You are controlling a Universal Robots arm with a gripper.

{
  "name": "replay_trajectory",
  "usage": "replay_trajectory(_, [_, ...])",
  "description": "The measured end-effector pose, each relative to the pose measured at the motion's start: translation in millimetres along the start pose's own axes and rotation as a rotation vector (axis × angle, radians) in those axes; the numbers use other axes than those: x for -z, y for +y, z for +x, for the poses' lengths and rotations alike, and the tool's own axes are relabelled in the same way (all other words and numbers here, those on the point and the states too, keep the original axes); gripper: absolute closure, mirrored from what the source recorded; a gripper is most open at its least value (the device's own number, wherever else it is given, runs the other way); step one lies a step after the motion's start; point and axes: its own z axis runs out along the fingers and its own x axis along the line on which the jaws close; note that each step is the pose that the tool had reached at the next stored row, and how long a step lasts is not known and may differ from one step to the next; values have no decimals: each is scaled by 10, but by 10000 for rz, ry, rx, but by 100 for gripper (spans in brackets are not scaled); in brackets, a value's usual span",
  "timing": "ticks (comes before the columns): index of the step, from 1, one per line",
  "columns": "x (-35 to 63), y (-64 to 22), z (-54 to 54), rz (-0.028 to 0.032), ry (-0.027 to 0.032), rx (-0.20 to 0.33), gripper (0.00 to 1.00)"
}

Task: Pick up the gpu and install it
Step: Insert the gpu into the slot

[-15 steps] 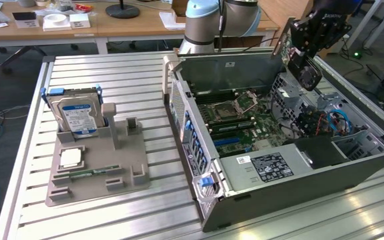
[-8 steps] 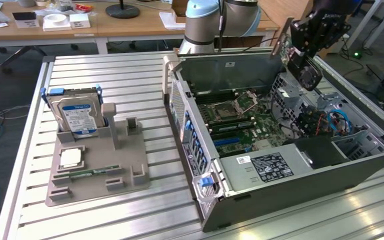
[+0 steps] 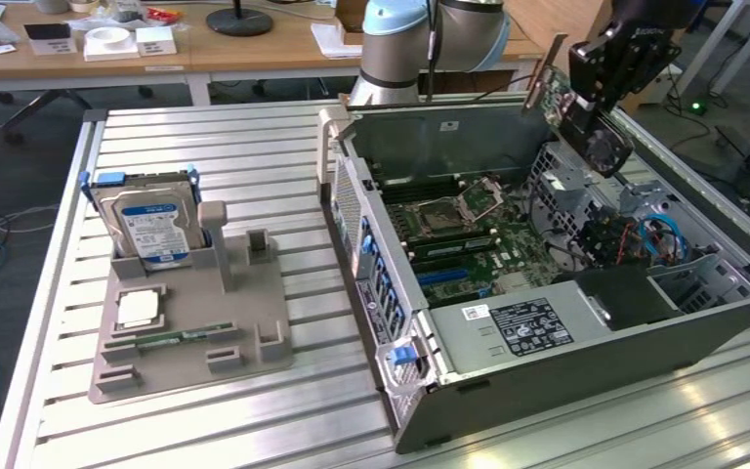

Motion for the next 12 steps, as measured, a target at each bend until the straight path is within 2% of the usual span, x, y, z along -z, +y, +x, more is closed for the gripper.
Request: replay_trajectory(12, [-2, 0, 0, -48, 86, 1956, 74])
